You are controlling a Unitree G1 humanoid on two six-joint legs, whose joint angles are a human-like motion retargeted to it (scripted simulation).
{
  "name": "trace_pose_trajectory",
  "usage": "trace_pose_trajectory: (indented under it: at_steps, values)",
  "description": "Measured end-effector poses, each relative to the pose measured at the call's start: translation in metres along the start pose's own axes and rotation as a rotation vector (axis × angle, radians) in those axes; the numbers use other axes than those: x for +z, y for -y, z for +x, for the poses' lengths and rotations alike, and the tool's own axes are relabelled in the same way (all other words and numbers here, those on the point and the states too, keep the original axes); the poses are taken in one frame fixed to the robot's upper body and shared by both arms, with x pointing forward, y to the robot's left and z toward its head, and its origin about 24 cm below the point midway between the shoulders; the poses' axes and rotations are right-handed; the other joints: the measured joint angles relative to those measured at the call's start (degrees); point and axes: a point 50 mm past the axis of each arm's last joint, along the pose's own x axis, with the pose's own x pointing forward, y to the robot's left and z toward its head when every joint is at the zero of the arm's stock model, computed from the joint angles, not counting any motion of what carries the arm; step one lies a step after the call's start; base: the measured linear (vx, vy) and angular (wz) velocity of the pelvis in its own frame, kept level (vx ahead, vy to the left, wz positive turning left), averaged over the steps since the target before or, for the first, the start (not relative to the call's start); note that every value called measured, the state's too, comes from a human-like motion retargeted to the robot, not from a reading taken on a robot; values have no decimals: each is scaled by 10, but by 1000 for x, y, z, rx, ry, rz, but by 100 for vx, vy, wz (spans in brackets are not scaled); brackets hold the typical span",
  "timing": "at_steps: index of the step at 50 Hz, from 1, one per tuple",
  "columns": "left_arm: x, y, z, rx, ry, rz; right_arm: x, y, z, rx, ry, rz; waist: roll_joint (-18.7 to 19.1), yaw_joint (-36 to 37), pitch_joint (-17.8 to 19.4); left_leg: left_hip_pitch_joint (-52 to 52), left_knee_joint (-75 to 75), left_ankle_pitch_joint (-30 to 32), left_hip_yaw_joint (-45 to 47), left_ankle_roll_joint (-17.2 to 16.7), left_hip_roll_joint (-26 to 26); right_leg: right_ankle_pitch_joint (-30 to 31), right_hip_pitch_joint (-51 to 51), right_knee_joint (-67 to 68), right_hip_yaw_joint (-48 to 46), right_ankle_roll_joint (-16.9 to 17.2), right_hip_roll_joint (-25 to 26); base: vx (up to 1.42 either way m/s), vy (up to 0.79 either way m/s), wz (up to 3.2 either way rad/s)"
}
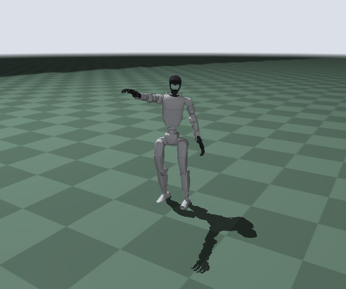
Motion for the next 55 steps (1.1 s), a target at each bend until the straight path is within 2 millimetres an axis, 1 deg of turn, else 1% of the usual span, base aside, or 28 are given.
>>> trace_pose_trajectory:
  at_steps: [3,10,17,20,22,25,28,32,34,40,43,48,52,55]
  values:
    - [-1,0,-1,-2,2,-10,3,4,1,-23,17,-9,-1,-3,1,7,-9,0,-4,-1,1,-4,2,5,-5,-2,0,0,0,0]
    - [-16,2,-4,-20,-46,25,11,1,-1,-26,38,-17,-3,-6,-1,11,-11,-2,0,-3,2,-5,5,3,-2,-2,1,0,0,0]
    - [-22,7,-5,-31,-66,62,12,0,-2,-42,36,-13,-3,-2,4,7,-2,-5,13,-2,3,-3,0,1,10,-1,1,0,0,-11]
    - [-19,10,-5,-41,-51,82,10,0,-2,-57,30,-19,0,0,8,5,-2,-5,17,-2,4,-2,-5,1,14,0,2,0,0,0]
    - [-12,12,-3,-54,-27,94,7,3,-1,-68,27,-25,2,2,15,3,-2,-4,18,-1,4,-2,-7,2,15,-1,2,0,0,0]
    - [-5,14,-2,-62,0,103,4,2,-1,-68,32,-38,5,6,14,-6,-1,-4,21,2,5,-7,-28,26,16,-5,-3,0,0,0]
    - [4,18,-1,-80,34,112,3,1,-1,-67,44,-57,11,3,19,-10,-4,2,18,0,3,4,-21,1,15,1,0,0,0,0]
    - [17,20,1,-94,80,113,6,1,-1,-51,79,-72,17,6,24,-16,-8,4,21,2,2,4,-35,12,16,-1,-4,0,0,0]
    - [22,22,1,-100,98,113,8,0,-1,-48,101,-77,22,4,26,-16,-11,7,22,1,0,9,-31,0,18,3,-3,0,0,0]
    - [26,22,1,-112,112,130,21,-2,-4,-43,196,-61,30,0,29,-15,-10,4,36,5,3,11,-39,3,33,3,-2,0,1,-13]
    - [19,19,0,-104,93,140,32,-4,-9,-44,274,-45,29,-1,25,-14,-5,-3,51,9,5,5,-53,25,47,-1,-6,2,3,-44]
    - [4,17,-2,-107,40,173,50,3,-20,-61,432,-11,32,-14,28,-4,4,-12,77,10,8,12,-43,7,75,5,0,3,4,-50]
    - [-15,10,-6,-86,-20,176,64,7,-35,-70,575,25,28,-28,20,3,13,-24,107,13,12,5,-54,23,103,4,0,5,4,-68]
    - [-32,2,-11,-64,-69,164,74,7,-50,-73,680,61,22,-49,10,10,16,-29,126,13,14,11,-45,3,125,6,5,6,4,-63]
